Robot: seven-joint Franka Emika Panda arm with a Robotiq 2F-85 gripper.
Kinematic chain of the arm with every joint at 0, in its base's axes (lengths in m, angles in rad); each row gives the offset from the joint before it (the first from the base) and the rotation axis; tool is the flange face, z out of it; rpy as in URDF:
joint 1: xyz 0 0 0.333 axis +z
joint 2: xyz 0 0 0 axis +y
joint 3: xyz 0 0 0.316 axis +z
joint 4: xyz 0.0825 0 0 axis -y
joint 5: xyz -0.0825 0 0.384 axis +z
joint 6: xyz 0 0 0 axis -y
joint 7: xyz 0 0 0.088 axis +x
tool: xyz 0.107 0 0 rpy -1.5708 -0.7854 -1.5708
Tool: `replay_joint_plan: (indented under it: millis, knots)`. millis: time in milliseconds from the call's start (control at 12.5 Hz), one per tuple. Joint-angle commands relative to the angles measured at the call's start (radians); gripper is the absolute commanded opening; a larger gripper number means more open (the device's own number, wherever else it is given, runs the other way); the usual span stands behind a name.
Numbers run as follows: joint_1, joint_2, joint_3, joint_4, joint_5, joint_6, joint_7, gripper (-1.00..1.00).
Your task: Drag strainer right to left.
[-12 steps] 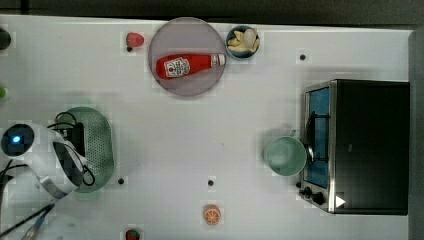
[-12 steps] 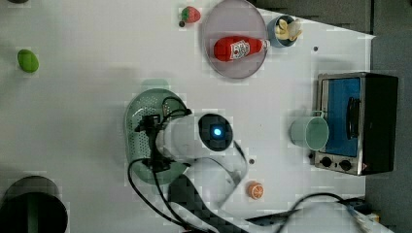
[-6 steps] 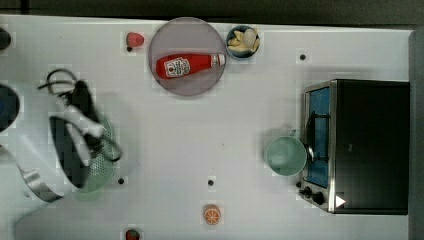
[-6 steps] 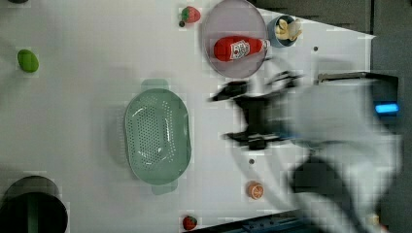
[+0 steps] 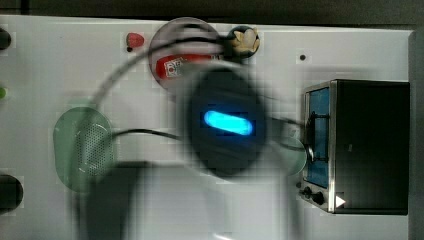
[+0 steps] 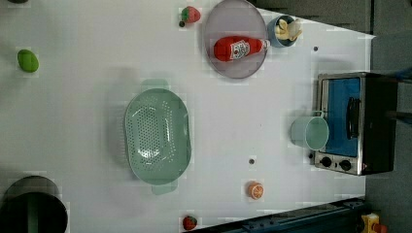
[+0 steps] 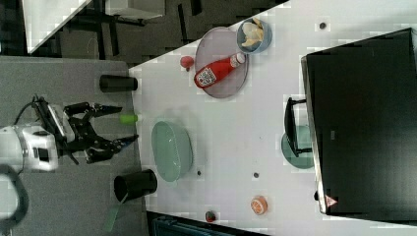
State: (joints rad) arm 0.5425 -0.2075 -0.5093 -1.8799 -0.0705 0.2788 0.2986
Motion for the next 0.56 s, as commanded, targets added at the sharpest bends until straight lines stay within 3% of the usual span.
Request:
replay_joint_plan:
  millis: [80,560]
  knots:
    - [-0.005,-0.001,-0.077,-0.041,-0.066,-0.052,-0.356,1.0]
    - [-0.004,0.001,-0.1,-0.042,-0.078,-0.049,-0.375,1.0]
